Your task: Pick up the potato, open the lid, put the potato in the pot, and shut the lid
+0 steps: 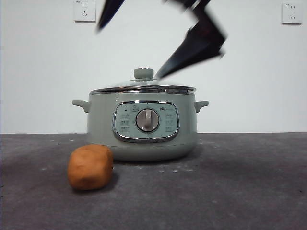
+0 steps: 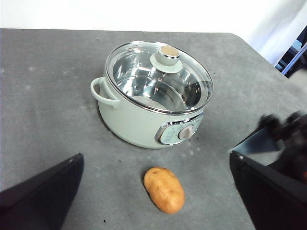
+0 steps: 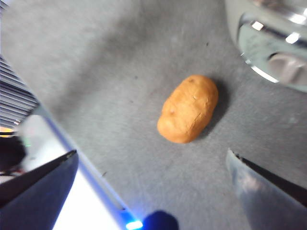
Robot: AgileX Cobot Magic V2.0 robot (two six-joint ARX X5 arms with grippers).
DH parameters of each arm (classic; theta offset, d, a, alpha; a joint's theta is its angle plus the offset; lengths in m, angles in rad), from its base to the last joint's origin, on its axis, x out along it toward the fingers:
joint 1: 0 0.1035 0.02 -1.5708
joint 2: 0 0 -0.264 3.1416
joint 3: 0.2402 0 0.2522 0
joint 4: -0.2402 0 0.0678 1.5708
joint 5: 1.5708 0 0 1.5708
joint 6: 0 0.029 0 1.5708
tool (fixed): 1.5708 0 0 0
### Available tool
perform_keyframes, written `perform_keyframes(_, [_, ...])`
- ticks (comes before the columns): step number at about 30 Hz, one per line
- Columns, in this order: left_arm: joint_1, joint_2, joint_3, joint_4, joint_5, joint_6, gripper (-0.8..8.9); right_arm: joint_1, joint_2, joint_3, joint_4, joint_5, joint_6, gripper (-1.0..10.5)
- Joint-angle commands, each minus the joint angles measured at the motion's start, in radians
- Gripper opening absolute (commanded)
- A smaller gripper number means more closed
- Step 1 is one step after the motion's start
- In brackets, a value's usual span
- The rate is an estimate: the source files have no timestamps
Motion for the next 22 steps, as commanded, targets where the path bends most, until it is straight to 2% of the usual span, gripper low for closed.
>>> perform_keyframes(1, [-0.002, 0.002, 0.003, 0.003, 0.001, 0.008, 5.42, 0.032, 0.085, 0.003, 0.054, 0.042, 0.050, 6.0])
perform_keyframes(5, [-0.002, 0.003, 0.003, 0.003, 0.001, 0.008, 5.42, 0.053, 0.188, 0.021, 0.101, 0.087, 0.081, 6.0])
perform_keyframes(10, [-0.002, 0.003, 0.003, 0.003, 0.001, 0.008, 5.42, 0.056, 0.304, 0.095, 0.096, 0.105, 0.081, 6.0])
perform_keyframes(13, [-0.003, 0.003, 0.003, 0.003, 0.001, 0.008, 5.42, 0.057, 0.386, 0.182, 0.035, 0.154, 0.077, 6.0])
perform_keyframes(20, [-0.015, 0.003, 0.003, 0.003, -0.003, 0.008, 5.41, 0.069, 0.529, 0.285, -0.032, 0.187, 0.066, 5.9])
perform_keyframes(21, [-0.015, 0.003, 0.003, 0.003, -0.003, 0.008, 5.39, 0.069, 0.541, 0.288, -0.034, 0.188, 0.066, 5.8])
perform_keyframes(22, [-0.015, 0.006, 0.003, 0.003, -0.003, 0.008, 5.38, 0.069, 0.550, 0.288, -0.032, 0.191, 0.069, 5.2])
